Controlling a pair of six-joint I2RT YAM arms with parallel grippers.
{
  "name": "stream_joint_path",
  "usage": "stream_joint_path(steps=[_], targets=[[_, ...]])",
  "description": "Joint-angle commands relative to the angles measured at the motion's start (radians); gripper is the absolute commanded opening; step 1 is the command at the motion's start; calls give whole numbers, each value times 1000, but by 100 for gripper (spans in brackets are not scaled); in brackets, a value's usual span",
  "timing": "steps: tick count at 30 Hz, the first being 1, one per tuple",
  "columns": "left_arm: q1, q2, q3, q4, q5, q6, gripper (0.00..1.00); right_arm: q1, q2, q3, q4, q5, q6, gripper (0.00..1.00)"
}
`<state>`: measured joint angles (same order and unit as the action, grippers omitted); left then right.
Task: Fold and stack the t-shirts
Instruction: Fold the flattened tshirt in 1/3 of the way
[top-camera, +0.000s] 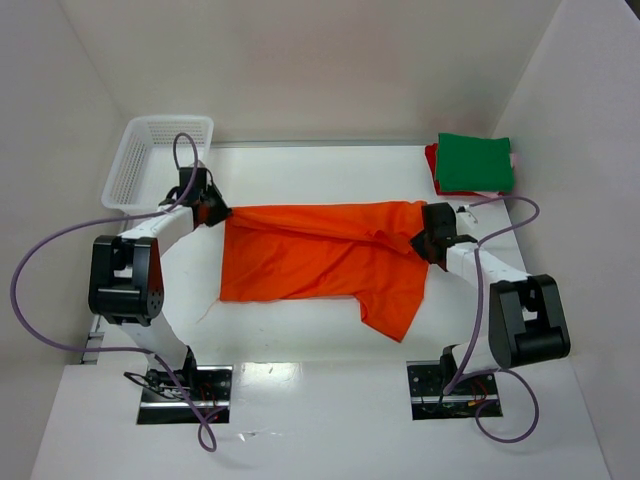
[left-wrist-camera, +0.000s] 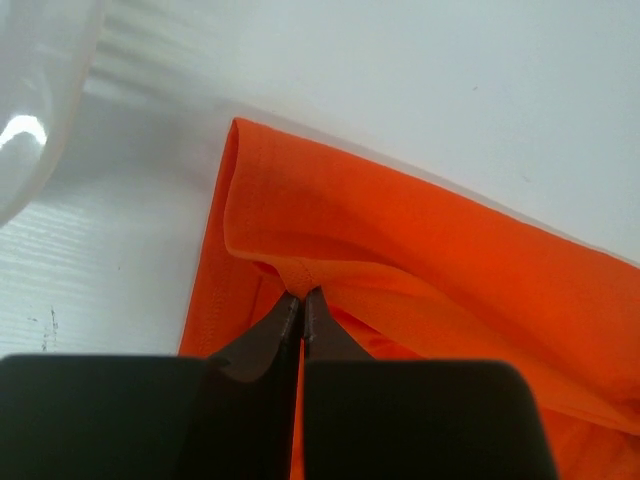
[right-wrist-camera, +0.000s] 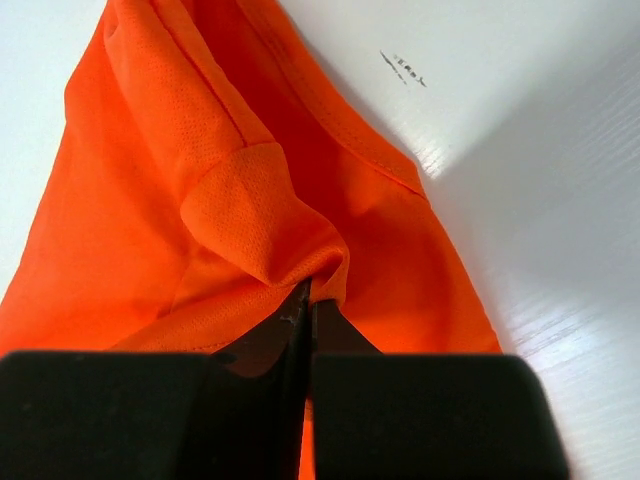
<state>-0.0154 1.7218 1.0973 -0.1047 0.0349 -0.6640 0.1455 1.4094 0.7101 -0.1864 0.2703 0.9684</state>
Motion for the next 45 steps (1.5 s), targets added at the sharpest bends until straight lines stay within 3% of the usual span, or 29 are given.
stream_joint_path(steps=[1, 12, 36, 45], targets=[[6, 7, 59, 26, -23, -10, 0, -14, 5, -8, 2, 12, 7, 3], [6, 35, 136, 17, -32, -9, 0, -14, 14, 14, 42, 12, -22, 3], [43, 237, 437, -1, -23, 9, 0, -86, 355, 574, 90, -71, -109, 0], [43, 312, 460, -1, -23, 18, 0, -104, 486, 600, 171, -92, -128, 0]])
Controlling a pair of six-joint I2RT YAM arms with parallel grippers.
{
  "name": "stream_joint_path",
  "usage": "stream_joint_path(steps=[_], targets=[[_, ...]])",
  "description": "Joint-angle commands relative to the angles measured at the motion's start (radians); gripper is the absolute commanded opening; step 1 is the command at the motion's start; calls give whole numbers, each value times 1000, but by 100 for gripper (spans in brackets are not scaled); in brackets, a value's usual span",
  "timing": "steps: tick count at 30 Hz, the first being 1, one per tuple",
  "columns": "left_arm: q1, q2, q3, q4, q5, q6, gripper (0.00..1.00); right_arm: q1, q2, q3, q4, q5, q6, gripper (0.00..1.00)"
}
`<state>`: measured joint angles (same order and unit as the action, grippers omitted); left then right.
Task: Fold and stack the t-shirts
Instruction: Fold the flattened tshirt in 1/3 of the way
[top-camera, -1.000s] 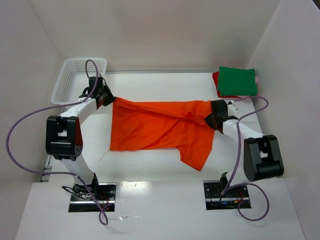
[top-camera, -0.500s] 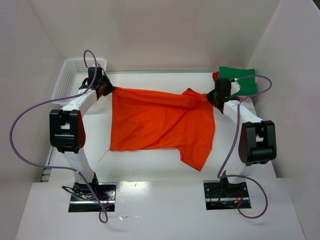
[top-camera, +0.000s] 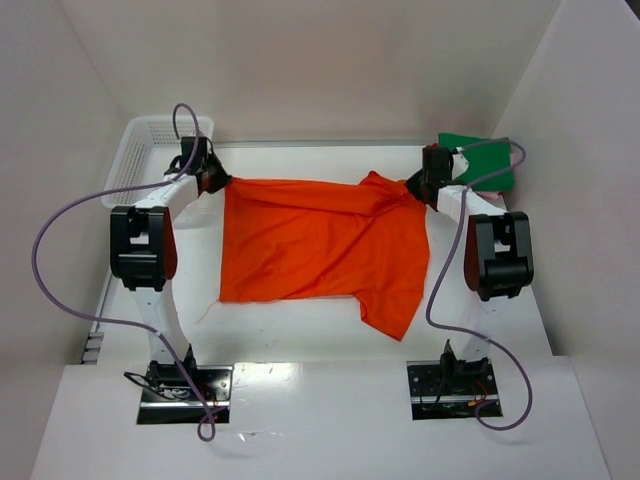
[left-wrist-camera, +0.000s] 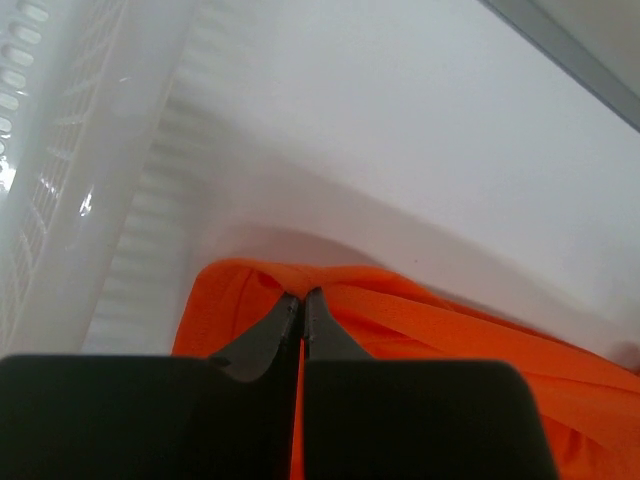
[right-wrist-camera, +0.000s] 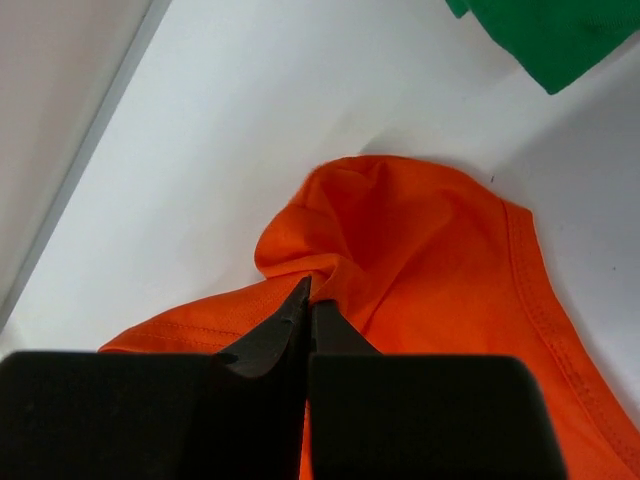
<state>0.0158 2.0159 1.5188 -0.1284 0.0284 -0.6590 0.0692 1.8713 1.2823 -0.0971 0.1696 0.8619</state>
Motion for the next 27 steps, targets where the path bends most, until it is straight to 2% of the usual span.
stream_joint_path(steps=[1, 8, 15, 21, 27], targets=[[12, 29, 38, 23, -16, 13, 0, -37, 34, 41, 91, 8, -21, 0], [12, 82, 112, 23, -16, 13, 0, -49, 133, 207, 91, -21, -44, 0], [21, 132, 208, 23, -25, 22, 0, -49, 253, 451, 69, -39, -95, 0], [21, 175, 259, 13, -25, 32, 0, -49, 314, 523, 48, -39, -124, 0], [21, 207, 303, 13, -25, 41, 0, -49, 315, 502, 48, -50, -124, 0]])
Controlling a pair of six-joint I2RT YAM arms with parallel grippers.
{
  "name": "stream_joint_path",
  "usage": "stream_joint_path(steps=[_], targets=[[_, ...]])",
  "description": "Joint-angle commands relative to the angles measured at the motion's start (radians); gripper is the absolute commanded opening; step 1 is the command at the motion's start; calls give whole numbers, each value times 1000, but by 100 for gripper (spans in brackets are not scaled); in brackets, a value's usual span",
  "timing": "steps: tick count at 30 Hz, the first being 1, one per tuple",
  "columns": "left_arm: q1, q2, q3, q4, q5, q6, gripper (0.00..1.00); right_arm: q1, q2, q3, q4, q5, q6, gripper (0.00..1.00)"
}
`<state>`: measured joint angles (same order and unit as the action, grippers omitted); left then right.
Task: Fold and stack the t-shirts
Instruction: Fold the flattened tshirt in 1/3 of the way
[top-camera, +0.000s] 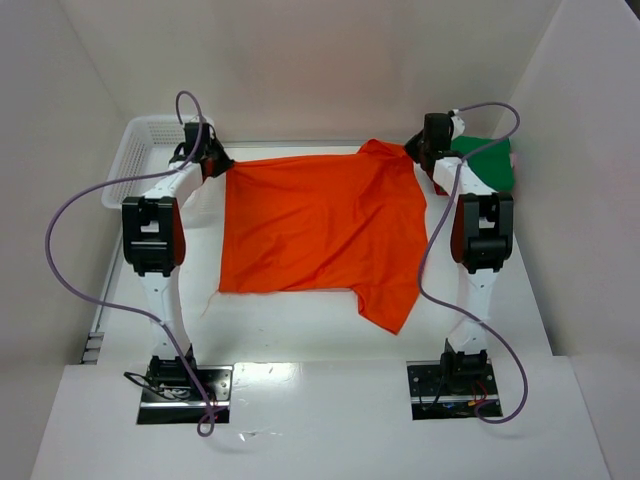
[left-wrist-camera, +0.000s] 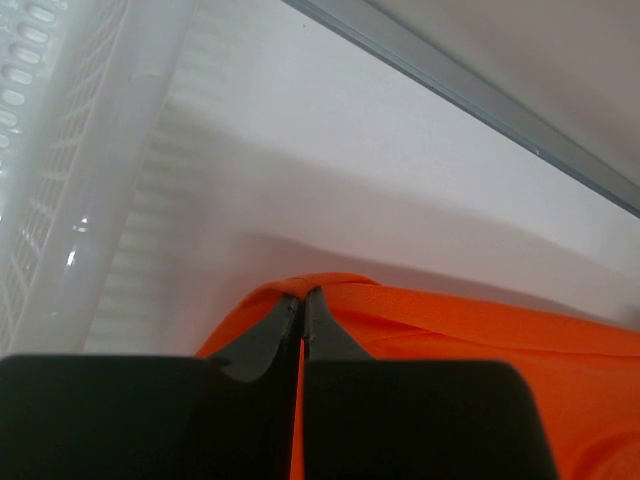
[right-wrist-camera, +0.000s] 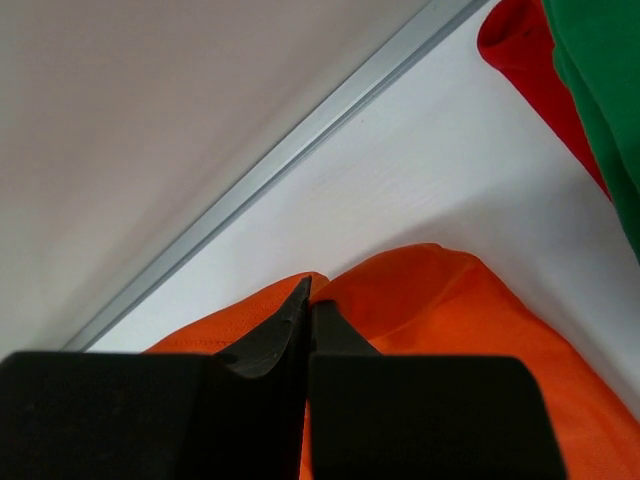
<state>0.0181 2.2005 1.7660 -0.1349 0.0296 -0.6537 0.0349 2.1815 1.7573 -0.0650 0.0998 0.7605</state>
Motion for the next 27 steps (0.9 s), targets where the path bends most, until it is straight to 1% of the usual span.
stream_joint_path(steps=[1, 4, 7, 12, 15, 20, 27], targets=[[28, 22, 56, 20, -26, 35, 0, -15, 4, 27, 25, 20, -23, 0], [28, 33, 84, 11, -26, 35, 0, -15, 4, 18, 25, 20, -23, 0], [28, 33, 84, 11, -26, 35, 0, -15, -25, -36, 34, 20, -23, 0], [28, -2, -2, 20, -43, 45, 0, -15, -81, -117, 48, 55, -32, 0], [28, -13, -23, 29, -57, 54, 0, -24, -101, -142, 57, 83, -41, 0], [37, -13, -36, 40, -57, 54, 0, -46, -101, -131, 57, 72, -52, 0], [46, 28, 49, 21, -86, 54, 0, -55, -62, -58, 57, 83, -70, 0]])
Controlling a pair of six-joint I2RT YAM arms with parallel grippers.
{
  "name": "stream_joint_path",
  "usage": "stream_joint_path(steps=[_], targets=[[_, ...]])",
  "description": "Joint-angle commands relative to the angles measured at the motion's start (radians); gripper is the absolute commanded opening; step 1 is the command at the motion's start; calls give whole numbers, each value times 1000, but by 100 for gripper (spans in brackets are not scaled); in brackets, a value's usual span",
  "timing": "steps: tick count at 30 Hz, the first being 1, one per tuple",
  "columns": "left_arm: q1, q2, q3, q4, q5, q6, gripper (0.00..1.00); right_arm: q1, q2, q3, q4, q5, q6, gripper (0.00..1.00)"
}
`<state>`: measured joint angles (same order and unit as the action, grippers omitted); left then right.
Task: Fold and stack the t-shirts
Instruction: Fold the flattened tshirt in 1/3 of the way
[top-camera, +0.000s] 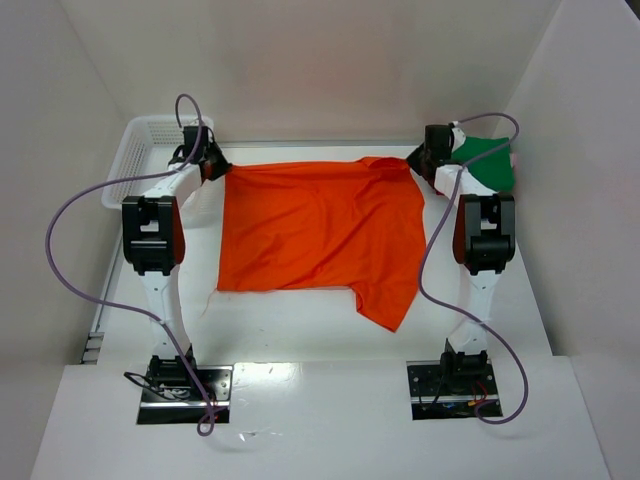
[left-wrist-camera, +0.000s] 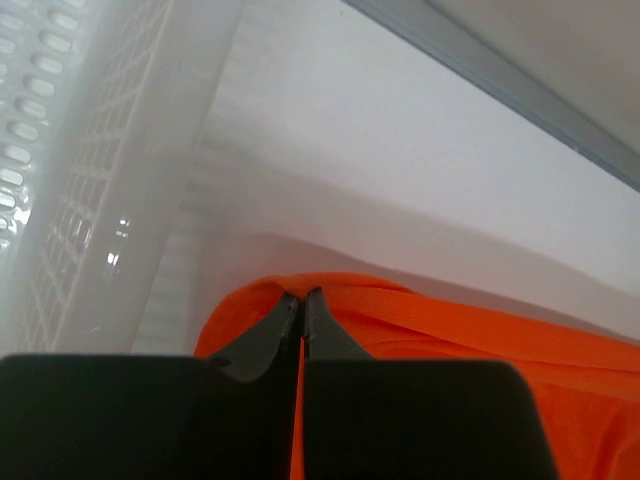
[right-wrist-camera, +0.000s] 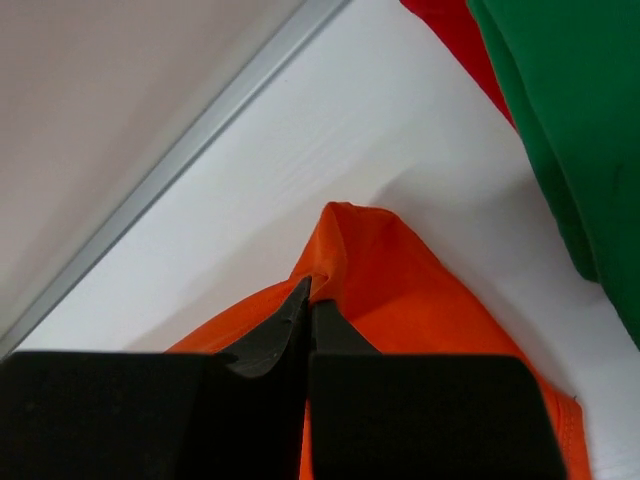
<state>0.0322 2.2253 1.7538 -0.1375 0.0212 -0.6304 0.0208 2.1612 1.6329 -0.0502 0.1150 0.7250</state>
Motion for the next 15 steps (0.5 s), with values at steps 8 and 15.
stream_joint_path(steps=[8, 15], targets=[[41, 13, 113, 24, -66, 49, 0, -41, -32, 96, 52, 35, -35, 0], [41, 13, 88, 33, -18, 61, 0, -41, -80, 19, 89, 0, -24, 0]])
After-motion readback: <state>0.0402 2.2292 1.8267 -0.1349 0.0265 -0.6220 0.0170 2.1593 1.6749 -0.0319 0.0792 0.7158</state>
